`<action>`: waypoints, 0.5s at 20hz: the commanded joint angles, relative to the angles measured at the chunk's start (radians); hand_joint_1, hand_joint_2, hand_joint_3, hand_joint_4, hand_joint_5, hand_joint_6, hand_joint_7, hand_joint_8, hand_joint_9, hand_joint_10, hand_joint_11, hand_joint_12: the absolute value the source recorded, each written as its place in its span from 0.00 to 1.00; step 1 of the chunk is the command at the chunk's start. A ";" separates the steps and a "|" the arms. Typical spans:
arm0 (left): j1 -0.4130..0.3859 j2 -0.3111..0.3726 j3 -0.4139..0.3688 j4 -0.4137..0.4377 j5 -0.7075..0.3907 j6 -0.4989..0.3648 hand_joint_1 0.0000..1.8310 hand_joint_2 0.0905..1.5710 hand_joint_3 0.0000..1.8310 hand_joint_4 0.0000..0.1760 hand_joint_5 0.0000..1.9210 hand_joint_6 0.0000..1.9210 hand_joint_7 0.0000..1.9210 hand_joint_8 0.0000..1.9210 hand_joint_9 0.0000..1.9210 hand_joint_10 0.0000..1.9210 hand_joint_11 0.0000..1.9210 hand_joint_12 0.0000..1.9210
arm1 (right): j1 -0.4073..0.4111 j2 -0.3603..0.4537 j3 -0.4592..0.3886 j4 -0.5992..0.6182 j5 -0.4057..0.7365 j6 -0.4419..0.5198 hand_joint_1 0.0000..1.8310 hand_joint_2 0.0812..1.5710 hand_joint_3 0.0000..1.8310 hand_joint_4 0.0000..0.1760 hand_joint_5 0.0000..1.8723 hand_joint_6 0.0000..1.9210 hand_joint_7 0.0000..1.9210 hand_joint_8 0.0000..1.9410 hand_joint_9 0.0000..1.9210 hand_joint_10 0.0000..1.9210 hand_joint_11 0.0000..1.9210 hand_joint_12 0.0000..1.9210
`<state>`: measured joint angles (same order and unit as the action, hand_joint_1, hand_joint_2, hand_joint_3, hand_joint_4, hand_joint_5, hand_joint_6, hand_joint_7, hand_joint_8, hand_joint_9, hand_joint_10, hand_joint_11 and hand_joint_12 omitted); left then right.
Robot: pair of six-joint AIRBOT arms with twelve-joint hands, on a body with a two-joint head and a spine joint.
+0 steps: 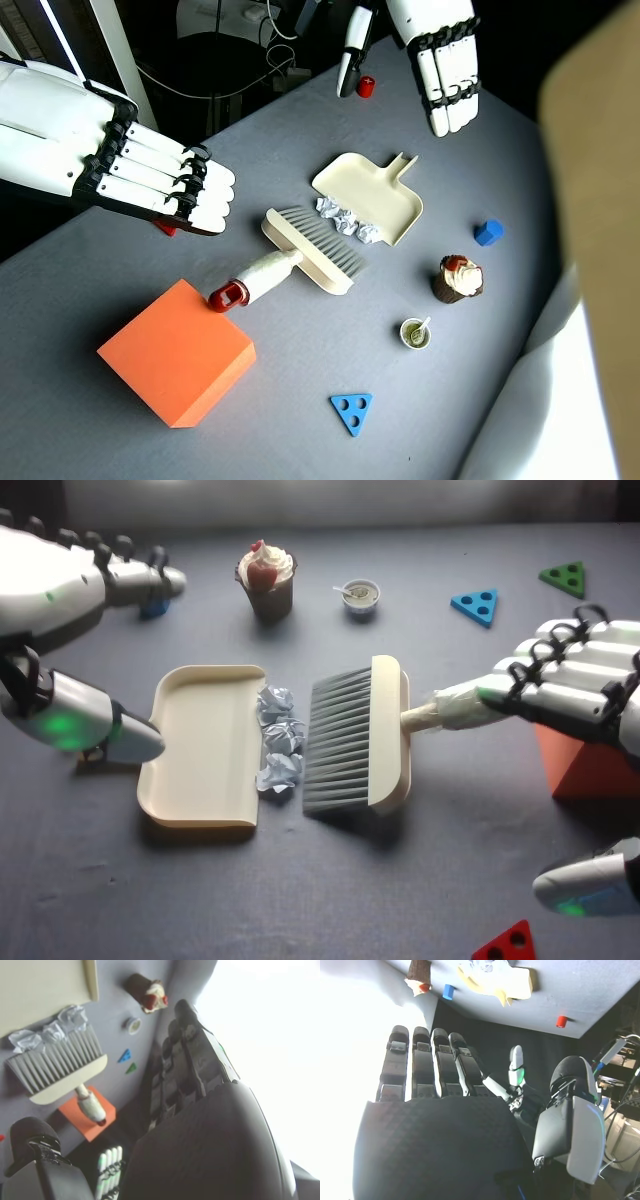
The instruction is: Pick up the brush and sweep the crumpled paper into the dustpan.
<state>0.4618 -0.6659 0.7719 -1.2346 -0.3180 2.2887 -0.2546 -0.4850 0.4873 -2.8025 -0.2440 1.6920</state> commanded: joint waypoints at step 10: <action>0.119 -0.075 0.078 0.139 -0.075 -0.120 0.38 0.57 0.00 0.70 0.23 0.00 0.18 0.00 0.16 0.00 0.20 0.00 | 0.013 0.007 0.004 -0.013 -0.104 -0.004 0.02 0.60 0.00 0.00 0.00 0.00 0.00 0.00 0.00 0.00 0.00 0.00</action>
<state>0.5854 -0.7387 0.8459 -1.1221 -0.3344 2.1693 -0.2535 -0.4870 0.4908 -2.8017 -0.2478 1.6871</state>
